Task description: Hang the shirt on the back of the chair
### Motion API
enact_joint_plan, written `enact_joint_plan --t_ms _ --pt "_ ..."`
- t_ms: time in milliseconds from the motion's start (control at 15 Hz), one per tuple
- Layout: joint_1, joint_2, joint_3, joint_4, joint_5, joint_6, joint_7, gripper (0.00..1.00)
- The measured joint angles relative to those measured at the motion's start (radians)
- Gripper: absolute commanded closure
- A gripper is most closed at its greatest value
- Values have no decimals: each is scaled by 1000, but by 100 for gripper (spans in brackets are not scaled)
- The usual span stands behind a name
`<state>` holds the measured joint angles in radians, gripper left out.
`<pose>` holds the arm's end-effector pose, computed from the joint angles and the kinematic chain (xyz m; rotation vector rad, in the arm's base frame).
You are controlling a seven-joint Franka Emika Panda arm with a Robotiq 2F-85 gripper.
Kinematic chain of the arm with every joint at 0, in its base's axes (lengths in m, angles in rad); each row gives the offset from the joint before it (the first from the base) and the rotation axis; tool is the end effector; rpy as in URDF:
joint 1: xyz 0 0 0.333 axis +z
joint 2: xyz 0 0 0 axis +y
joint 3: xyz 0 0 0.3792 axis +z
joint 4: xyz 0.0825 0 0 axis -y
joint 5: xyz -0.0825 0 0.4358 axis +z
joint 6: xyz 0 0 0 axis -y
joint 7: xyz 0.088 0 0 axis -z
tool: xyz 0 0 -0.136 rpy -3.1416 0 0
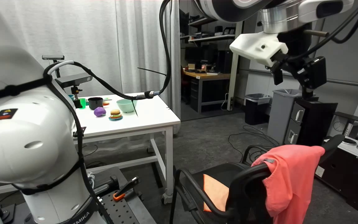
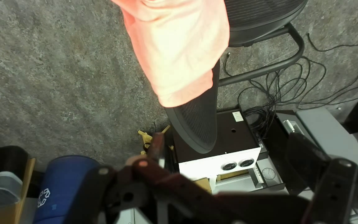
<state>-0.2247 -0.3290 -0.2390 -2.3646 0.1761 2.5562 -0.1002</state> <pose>0.4689 -0.2426 0.5176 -2.8779 0.7240 -0.8266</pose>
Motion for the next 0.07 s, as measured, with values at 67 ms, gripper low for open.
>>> enact_joint_plan --t_ms 67 --pt "0 0 0 0 0 0 0 0"
